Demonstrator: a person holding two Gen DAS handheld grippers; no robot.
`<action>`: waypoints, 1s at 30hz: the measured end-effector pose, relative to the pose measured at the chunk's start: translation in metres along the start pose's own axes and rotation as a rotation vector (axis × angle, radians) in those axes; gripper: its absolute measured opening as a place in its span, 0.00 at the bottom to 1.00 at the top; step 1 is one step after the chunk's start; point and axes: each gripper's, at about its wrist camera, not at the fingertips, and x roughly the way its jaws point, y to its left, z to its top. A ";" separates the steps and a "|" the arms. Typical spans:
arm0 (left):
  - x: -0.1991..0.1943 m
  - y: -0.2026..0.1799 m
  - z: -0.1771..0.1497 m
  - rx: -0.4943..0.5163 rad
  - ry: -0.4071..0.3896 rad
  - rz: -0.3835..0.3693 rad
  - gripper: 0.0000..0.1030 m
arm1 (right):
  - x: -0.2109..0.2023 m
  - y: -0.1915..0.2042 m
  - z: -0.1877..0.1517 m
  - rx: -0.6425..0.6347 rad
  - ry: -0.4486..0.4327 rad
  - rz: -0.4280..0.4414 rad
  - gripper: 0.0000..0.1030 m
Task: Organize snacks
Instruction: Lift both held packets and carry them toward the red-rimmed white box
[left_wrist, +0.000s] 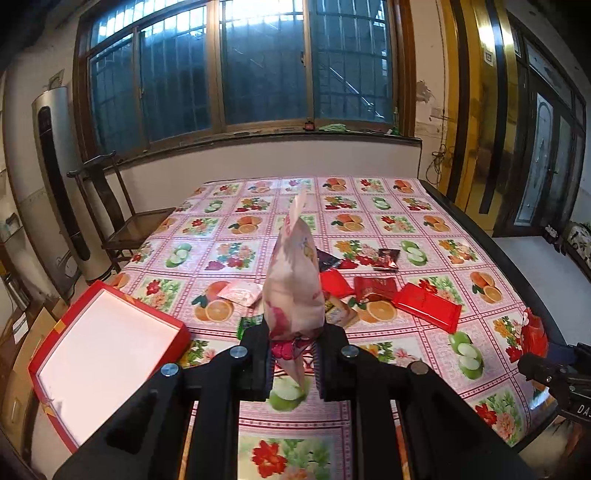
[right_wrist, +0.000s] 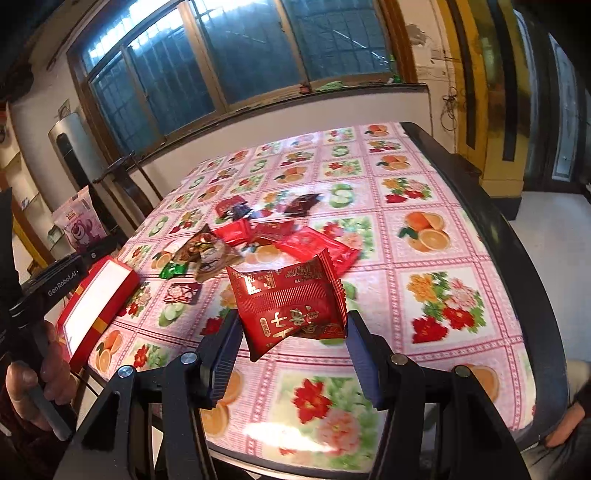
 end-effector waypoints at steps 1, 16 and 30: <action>-0.003 0.011 0.001 -0.010 -0.009 0.020 0.16 | 0.003 0.006 0.002 -0.008 0.004 0.004 0.59; -0.023 0.130 -0.006 -0.098 -0.055 0.190 0.16 | 0.030 0.074 0.001 -0.054 0.060 0.074 0.59; -0.013 0.157 -0.018 -0.126 -0.036 0.203 0.16 | 0.052 0.110 0.007 -0.119 0.100 0.089 0.59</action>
